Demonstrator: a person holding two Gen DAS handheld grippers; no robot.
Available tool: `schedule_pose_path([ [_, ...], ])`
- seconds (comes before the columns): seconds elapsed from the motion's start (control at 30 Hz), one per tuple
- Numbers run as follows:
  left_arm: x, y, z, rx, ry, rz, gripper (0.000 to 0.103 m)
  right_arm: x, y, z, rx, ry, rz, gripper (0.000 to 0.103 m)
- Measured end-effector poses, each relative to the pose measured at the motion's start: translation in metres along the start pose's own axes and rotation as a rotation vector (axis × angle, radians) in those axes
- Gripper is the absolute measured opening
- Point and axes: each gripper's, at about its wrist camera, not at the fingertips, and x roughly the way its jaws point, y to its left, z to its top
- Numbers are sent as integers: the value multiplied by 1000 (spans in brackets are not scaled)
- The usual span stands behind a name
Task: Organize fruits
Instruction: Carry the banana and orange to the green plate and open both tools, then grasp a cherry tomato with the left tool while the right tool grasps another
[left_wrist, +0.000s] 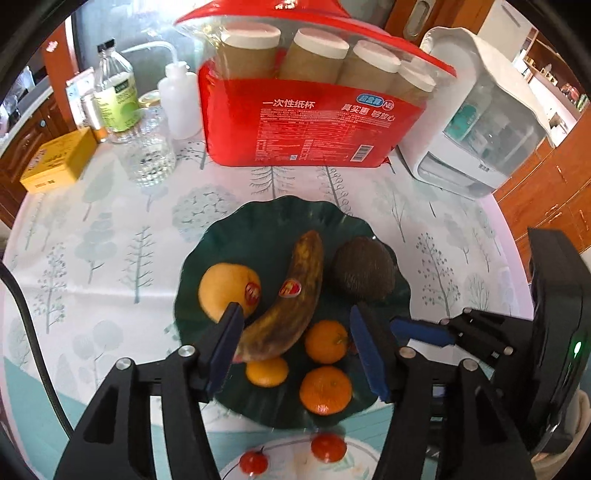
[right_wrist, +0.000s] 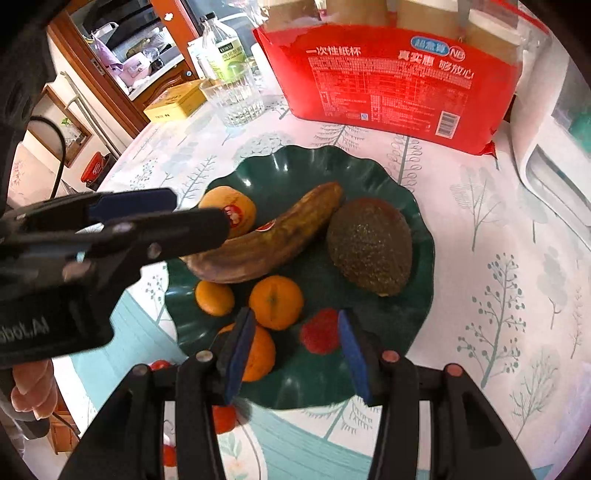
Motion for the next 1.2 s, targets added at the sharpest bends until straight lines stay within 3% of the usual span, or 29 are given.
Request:
schedule_pose_path([
  [0.27, -41, -4, -28, 32, -35, 47, 71, -36, 15, -15, -2, -47, 14, 47],
  [0.77, -107, 7, -95, -8, -93, 93, 77, -86, 50, -55, -38, -105, 17, 47],
  [0.97, -110, 12, -134, -44, -97, 122, 78, -81, 53, -79, -45, -103, 14, 47],
  [1.2, -82, 16, -188, -133, -55, 180, 78, -55, 57, -105, -78, -86, -13, 47],
])
